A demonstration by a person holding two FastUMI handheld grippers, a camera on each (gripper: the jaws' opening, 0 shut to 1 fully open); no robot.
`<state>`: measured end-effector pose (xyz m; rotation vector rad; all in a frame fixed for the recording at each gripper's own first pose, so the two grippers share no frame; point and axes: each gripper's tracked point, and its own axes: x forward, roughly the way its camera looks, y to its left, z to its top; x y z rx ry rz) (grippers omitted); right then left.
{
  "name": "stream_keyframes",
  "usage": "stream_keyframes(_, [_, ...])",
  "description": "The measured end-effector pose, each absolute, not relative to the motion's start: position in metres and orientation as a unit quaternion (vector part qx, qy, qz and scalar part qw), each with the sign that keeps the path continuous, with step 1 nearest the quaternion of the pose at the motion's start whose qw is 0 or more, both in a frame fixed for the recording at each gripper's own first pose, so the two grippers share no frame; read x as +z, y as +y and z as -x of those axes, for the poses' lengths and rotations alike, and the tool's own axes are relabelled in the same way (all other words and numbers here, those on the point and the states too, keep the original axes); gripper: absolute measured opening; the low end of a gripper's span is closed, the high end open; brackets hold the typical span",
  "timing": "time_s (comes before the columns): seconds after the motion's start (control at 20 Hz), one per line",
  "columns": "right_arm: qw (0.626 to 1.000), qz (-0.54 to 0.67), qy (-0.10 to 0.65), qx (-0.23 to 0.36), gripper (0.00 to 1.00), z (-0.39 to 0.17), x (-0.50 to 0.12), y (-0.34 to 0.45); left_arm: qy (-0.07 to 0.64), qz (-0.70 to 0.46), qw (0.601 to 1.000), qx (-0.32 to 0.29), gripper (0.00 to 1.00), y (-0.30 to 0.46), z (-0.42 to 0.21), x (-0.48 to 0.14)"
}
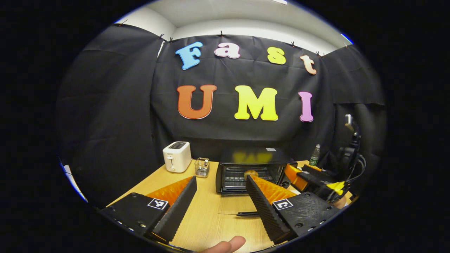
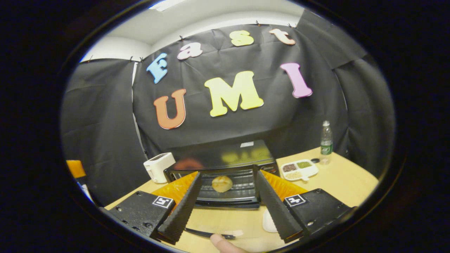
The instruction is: Open the electric oven with the left hand, put the food in, and close the electric oven.
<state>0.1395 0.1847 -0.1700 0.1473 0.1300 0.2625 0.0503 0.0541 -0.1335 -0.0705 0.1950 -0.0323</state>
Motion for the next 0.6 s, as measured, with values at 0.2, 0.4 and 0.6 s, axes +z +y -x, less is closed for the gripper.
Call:
stream_keyframes(0.2, [0.995, -0.028, 0.024, 0.096, 1.0, -0.104, -0.127, 0.142, 0.122, 0.036, 0.99, -0.056, 0.93, 0.023, -0.065, -0.172])
stream_keyframes(0.4, [0.997, 0.008, -0.006, 0.072, 0.93, -0.078, -0.093, 0.114, 0.138, 0.034, 0.988, -0.066, 0.92, -0.007, -0.083, -0.209])
stream_keyframes(0.6, [0.998, 0.031, -0.015, 0.043, 0.94, -0.061, -0.067, 0.086, 0.17, 0.007, 0.982, -0.082, 0.93, -0.032, -0.092, -0.256])
